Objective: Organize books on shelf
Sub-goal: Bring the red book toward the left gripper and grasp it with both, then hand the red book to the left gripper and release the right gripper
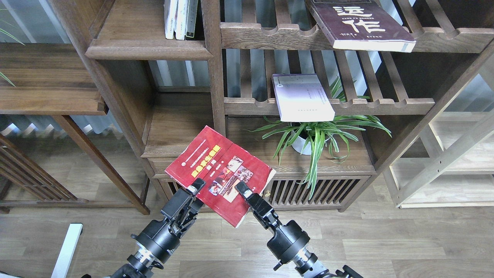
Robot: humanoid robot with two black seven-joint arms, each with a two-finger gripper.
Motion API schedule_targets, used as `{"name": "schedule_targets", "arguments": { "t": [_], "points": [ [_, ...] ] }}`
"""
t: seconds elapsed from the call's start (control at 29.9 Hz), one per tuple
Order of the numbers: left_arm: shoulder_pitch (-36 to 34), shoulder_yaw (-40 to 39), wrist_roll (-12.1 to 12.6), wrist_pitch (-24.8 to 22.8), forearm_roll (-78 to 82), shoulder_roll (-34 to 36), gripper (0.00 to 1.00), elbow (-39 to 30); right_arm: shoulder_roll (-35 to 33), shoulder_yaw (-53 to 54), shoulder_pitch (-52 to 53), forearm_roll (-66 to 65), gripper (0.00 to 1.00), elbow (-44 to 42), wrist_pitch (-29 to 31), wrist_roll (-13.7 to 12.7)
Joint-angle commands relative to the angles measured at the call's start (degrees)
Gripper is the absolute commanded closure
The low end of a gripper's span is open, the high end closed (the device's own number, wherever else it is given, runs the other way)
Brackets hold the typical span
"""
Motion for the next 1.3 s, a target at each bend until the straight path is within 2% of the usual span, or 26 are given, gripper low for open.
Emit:
{"name": "schedule_targets", "arguments": {
  "t": [0.0, 0.33, 0.74, 0.94, 1.14, 1.27],
  "points": [
    [0.23, 0.21, 0.09, 0.00, 0.00, 0.00, 0.01, 0.10, 0.00, -0.57, -0.14, -0.29, 0.97, -0.08, 0.00, 0.03],
    [0.15, 0.65, 0.35, 0.00, -0.08, 0.00, 0.04, -0.43, 0.00, -0.66, -0.58, -0.47, 0.97, -0.17, 0.00, -0.05],
    [0.76, 0.65, 0.44, 0.00, -0.17, 0.00, 0.30, -0.78, 0.00, -1.89, -1.81, -0.73, 0.97, -0.34, 0.00, -0.05],
    [0.94, 0.74, 0.52, 0.00, -0.17, 0.00, 0.38, -0.87, 0.00, -1.89, -1.81, -1.17, 0.97, -0.43, 0.00, -0.05],
    [1.46, 0.74, 0.44, 0.00, -0.17, 0.00, 0.58, -0.52, 0.00, -1.89, -1.81, -1.26, 0.97, -0.61, 0.00, -0.05],
    [1.46, 0.83, 0.52, 0.00, -0.17, 0.00, 0.67, -0.43, 0.00, -1.89, -1.81, -1.35, 0.97, -0.61, 0.00, -0.05]
  ]
}}
